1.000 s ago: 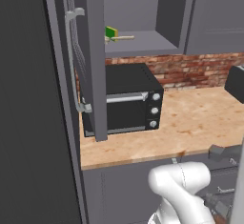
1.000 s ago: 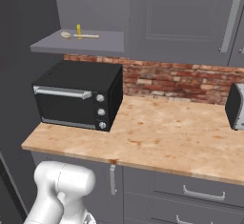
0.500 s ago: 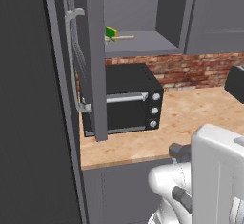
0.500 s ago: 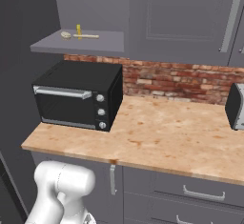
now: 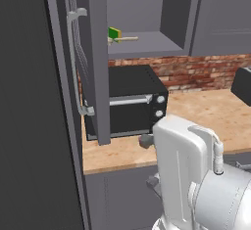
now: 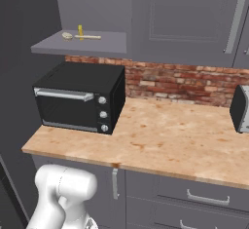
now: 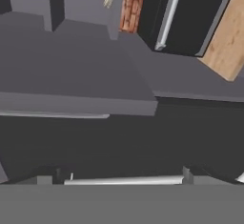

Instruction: Pick up the sponge and dish brush from the sink, and place them back in the cabinet, and close the cabinet door.

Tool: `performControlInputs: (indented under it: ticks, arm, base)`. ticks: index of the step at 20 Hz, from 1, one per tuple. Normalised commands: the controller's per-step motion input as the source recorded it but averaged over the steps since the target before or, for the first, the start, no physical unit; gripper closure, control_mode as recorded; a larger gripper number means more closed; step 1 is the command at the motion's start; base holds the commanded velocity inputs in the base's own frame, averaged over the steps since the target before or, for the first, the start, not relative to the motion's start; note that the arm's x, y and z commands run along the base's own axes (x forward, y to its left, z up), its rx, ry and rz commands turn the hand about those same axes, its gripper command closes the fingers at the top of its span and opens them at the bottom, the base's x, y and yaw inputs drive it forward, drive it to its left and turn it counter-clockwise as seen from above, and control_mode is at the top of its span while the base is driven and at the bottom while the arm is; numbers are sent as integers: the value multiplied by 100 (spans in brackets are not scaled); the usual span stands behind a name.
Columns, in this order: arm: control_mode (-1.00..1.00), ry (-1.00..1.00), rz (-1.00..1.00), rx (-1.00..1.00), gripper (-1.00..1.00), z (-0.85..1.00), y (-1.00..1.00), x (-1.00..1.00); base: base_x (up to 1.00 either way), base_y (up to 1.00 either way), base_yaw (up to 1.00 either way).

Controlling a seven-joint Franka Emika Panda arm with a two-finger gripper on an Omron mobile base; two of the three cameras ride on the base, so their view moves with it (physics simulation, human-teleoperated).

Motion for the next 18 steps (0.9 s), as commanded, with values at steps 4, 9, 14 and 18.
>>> performControlInputs:
  ticks: [4, 9, 14, 18]
  arm:
    - [-100, -2, -1, -1, -100, -4, 32, 34]
    - [-100, 0, -5, 0, -100, -6, 34, 33]
    - [-100, 0, -4, 0, -100, -11, 34, 29]
    - [-100, 0, -7, 0, -100, -9, 28, 34]
  base:
    - [0, 0, 0]
    - [0, 0, 0]
    - [0, 0, 0]
    - [0, 0, 0]
